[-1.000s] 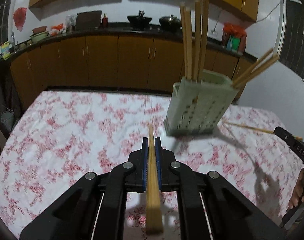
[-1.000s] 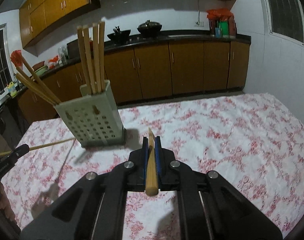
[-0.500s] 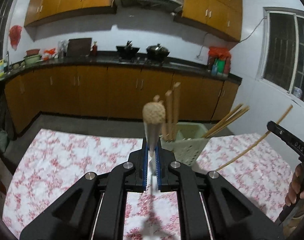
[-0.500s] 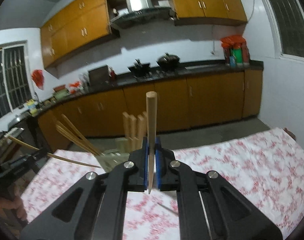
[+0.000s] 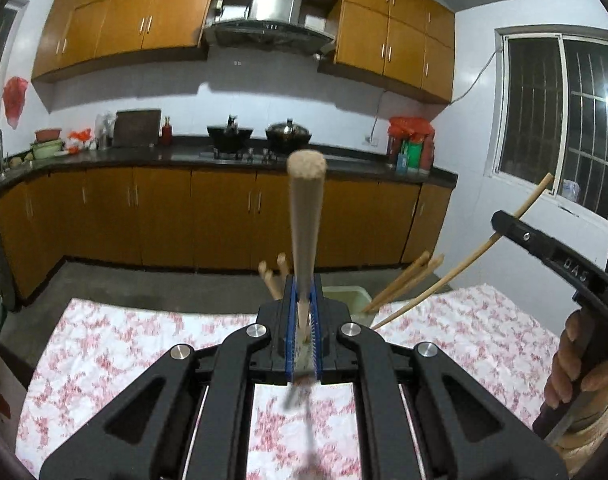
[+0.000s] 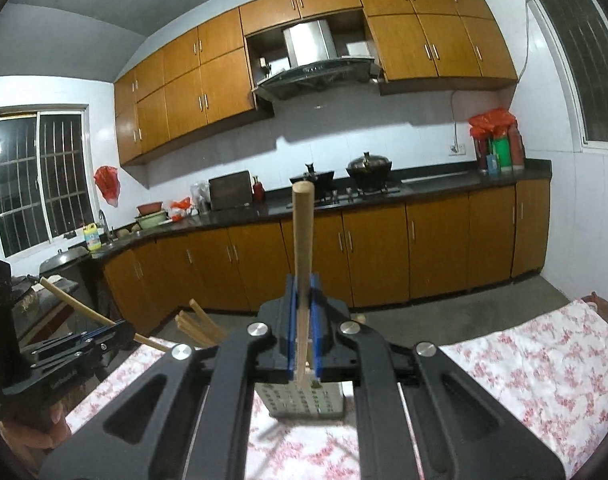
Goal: Organize utensils
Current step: 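Lift the chopstick upright over the holder with the right tool while the left tool does too, then open both tools to drop the chopsticks into the holder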
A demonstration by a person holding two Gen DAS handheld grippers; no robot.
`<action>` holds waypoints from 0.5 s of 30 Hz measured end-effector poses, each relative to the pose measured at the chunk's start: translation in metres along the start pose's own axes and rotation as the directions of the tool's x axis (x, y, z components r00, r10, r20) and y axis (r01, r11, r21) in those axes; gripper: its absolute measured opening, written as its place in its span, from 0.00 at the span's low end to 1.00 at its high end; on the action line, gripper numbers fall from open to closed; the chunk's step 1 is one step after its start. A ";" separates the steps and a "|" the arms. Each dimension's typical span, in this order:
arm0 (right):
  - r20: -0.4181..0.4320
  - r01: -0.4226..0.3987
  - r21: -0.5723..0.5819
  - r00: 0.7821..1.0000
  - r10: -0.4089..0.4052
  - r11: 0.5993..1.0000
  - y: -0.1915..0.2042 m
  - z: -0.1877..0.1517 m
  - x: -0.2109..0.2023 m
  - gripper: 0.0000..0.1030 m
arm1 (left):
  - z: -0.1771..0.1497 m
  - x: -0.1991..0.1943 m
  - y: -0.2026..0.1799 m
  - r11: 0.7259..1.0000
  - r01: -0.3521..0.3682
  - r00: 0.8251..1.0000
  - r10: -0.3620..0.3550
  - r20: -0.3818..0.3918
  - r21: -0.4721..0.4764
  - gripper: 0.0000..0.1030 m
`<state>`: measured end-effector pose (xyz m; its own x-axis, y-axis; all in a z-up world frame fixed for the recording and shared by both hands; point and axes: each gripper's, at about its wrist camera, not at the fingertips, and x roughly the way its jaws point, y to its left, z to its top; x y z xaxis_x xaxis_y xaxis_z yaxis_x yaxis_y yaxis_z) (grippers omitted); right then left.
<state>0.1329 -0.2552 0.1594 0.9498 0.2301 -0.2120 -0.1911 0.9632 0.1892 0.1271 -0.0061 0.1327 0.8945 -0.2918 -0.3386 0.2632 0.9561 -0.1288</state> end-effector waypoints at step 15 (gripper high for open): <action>0.037 0.042 -0.019 0.998 -0.041 0.999 0.004 0.009 0.046 0.08 | 0.018 0.047 -0.022 0.998 0.007 1.000 -0.006 -0.012 0.055 0.07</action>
<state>0.1782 -0.2420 0.1586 0.9653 0.1853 -0.1843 -0.1561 0.9743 0.1621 0.1702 -0.0405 0.1367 0.8886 -0.2978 -0.3489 0.2886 0.9542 -0.0793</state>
